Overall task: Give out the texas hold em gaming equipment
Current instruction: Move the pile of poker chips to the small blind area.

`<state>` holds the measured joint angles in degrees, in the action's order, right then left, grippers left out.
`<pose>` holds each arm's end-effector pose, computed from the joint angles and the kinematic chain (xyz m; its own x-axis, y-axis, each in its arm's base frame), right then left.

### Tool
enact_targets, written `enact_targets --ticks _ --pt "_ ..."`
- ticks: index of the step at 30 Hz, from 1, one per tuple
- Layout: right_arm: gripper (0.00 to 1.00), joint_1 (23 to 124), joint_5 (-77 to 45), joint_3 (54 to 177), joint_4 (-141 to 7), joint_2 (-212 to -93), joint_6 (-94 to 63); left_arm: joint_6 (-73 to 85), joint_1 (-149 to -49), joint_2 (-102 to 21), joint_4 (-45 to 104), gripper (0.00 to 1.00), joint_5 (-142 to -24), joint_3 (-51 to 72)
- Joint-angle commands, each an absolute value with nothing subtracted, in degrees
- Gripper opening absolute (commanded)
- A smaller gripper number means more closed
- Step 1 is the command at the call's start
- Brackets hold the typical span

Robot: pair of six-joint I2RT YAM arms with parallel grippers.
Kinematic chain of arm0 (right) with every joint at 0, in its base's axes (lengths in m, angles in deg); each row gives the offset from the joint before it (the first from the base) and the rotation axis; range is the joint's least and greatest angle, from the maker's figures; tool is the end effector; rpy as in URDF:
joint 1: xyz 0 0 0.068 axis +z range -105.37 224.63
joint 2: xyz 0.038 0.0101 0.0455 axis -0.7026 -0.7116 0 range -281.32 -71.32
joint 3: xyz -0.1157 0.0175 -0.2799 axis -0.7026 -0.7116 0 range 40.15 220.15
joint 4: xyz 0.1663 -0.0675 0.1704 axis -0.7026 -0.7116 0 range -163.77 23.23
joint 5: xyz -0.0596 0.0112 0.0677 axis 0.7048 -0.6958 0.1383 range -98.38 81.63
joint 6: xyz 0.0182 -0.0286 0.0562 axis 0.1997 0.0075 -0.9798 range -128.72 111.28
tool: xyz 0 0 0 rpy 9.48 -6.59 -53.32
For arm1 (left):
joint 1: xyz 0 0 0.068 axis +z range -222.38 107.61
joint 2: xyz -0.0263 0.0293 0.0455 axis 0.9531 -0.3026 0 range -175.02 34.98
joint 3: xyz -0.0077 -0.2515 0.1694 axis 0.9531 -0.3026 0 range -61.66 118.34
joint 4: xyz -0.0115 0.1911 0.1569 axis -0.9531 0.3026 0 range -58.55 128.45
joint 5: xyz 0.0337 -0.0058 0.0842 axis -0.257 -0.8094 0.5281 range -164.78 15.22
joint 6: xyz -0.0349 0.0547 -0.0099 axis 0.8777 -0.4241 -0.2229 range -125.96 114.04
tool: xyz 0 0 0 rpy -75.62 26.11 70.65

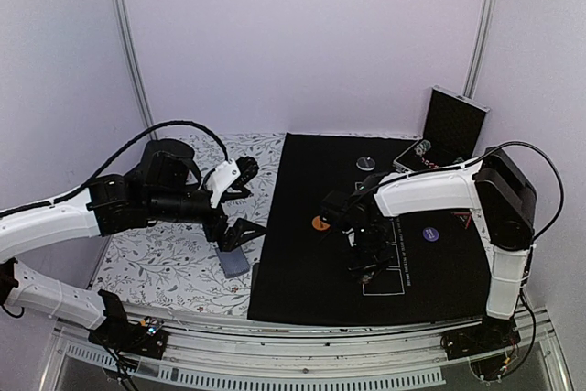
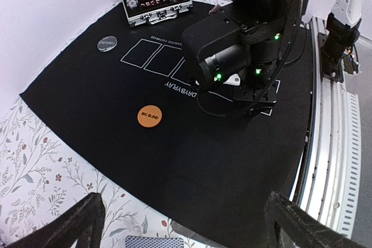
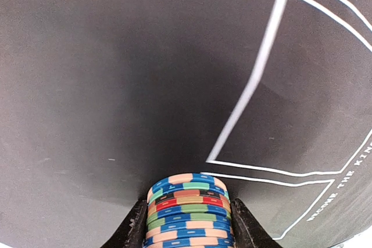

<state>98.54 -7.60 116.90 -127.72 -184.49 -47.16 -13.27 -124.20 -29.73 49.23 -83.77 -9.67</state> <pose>0.2014 0.2749 0.1722 -0.9606 -0.2623 0.0921 -0.2704 0.9585 -0.0902 0.1415 -0.1929 0.3250 -0.2019 0.4599 -0.8647 0.8925 0.4499 0.0309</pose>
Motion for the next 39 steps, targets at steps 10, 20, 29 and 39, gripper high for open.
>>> enact_targets --ticks 10,20,29,39 --pt "0.06 92.8 -2.5 108.3 -129.0 -180.1 -46.0 -13.8 -123.6 -28.9 48.6 0.98 -84.6 -10.3" --pt "0.05 86.6 -1.8 101.5 -126.3 -176.4 -44.4 -13.9 -123.5 -29.0 48.5 0.98 -84.3 -10.3" --pt "0.05 80.0 -0.7 97.7 -125.7 -172.3 -43.5 -14.0 -123.5 -28.8 48.6 0.98 -84.1 -10.4" --pt "0.05 72.2 0.5 94.3 -124.1 -171.0 -40.6 -14.1 -123.4 -28.4 48.6 0.98 -84.0 -10.6"
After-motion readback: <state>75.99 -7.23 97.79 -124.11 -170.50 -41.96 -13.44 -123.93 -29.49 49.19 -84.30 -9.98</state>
